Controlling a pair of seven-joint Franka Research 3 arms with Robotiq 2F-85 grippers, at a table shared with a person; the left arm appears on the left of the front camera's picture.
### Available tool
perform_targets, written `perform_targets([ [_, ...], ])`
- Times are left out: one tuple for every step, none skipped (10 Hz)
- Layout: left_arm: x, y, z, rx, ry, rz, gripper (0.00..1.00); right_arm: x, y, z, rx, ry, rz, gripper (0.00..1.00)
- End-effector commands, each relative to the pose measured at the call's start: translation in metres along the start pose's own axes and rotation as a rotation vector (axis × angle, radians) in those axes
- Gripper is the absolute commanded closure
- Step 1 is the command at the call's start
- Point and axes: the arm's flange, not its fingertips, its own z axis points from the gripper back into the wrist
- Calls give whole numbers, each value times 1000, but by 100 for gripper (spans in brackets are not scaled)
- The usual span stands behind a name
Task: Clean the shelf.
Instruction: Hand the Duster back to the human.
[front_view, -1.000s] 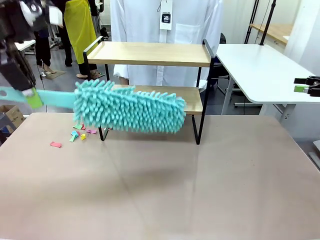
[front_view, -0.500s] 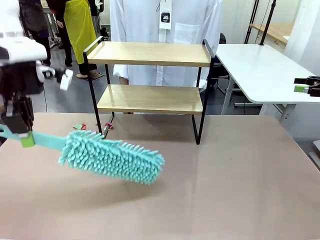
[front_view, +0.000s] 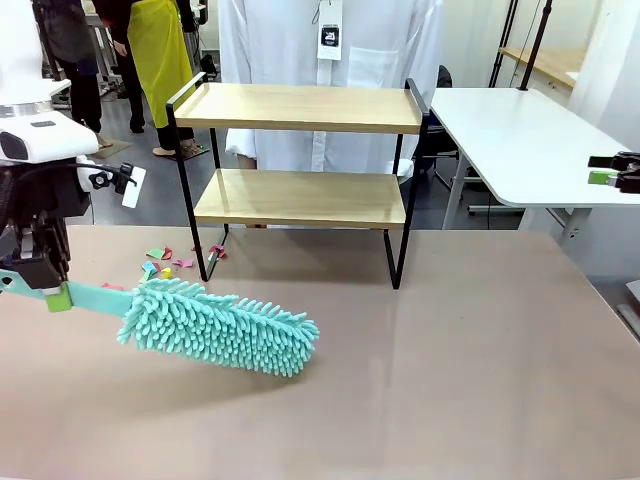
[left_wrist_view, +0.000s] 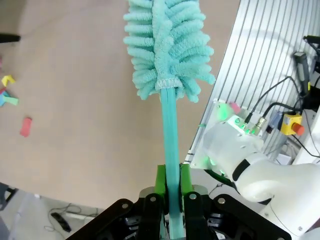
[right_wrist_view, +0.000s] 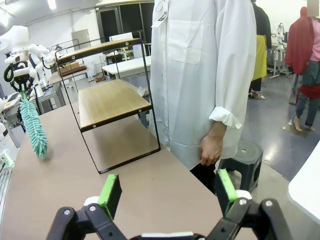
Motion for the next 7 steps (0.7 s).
perform_targets([
  [-1,-2,7,-7,9,1,87,3,0,-1,-6,3,6,0],
  [-1,-2,7,-7,9,1,87,3,0,-1,-6,3,6,0],
  [-1,-2,7,-7,9,1,87,3,0,-1,-6,3,6,0],
  [-1,-2,7,-7,9,1,87,3,0,-1,-6,3,6,0],
  [-1,-2,7,-7,9,1,87,3,0,-1,-6,3,6,0],
  [-1,-2,7,-7,9,1,87,3,0,-1,-6,3,6,0],
  [-1,-2,7,-7,9,1,87,3,0,-1,-6,3,6,0],
])
